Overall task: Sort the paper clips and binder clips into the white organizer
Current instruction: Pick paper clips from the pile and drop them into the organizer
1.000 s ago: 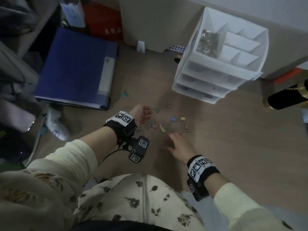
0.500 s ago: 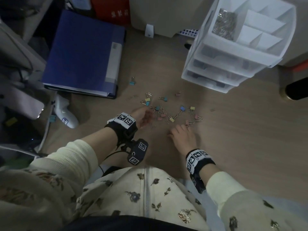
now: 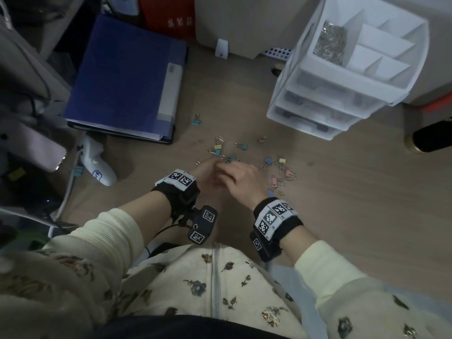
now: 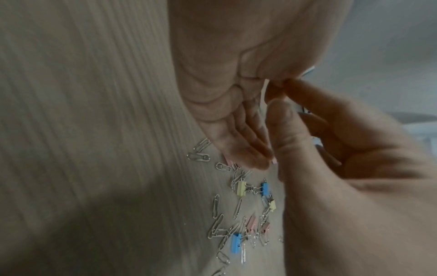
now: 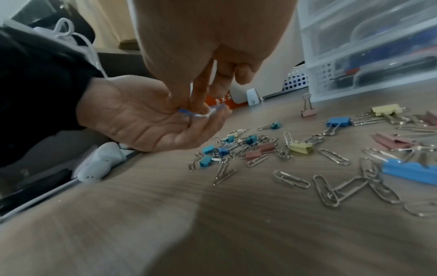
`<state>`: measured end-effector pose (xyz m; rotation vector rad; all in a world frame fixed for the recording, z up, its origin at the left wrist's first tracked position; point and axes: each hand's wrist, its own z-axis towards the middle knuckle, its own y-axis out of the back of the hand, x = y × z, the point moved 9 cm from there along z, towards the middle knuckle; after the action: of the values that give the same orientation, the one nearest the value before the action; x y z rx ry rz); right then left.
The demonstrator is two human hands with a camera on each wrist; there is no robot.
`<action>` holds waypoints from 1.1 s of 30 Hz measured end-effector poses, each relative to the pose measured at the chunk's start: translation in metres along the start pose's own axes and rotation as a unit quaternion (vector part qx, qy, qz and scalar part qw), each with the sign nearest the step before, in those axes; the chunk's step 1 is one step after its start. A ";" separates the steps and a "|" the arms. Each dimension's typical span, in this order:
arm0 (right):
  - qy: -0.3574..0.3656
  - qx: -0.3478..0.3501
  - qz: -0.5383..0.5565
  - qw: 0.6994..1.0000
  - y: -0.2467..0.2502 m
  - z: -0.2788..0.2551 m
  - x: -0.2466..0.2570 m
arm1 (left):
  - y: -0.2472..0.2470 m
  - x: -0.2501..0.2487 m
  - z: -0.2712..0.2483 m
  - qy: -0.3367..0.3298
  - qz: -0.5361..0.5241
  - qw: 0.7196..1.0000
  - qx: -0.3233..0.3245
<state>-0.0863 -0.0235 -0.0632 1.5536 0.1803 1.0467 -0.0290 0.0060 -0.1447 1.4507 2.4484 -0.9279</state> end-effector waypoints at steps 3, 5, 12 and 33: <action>-0.052 0.027 0.035 0.998 -0.010 -0.004 -0.011 | 0.016 -0.004 -0.001 -0.032 -0.057 0.997 -0.030; -0.129 0.021 0.068 0.989 -0.012 -0.009 -0.031 | 0.036 -0.005 -0.004 -0.041 -0.098 0.990 -0.089; -0.216 0.112 -0.148 0.959 -0.032 -0.022 -0.076 | 0.068 -0.002 -0.007 -0.031 -0.082 0.986 -0.145; -0.182 0.132 -0.145 0.963 -0.049 -0.005 -0.064 | 0.074 -0.026 0.007 -0.022 -0.052 0.987 -0.149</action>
<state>-0.1064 -0.0460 -0.1383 1.8655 0.2911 0.5079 0.0449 0.0082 -0.1717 1.1992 2.5176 -0.5714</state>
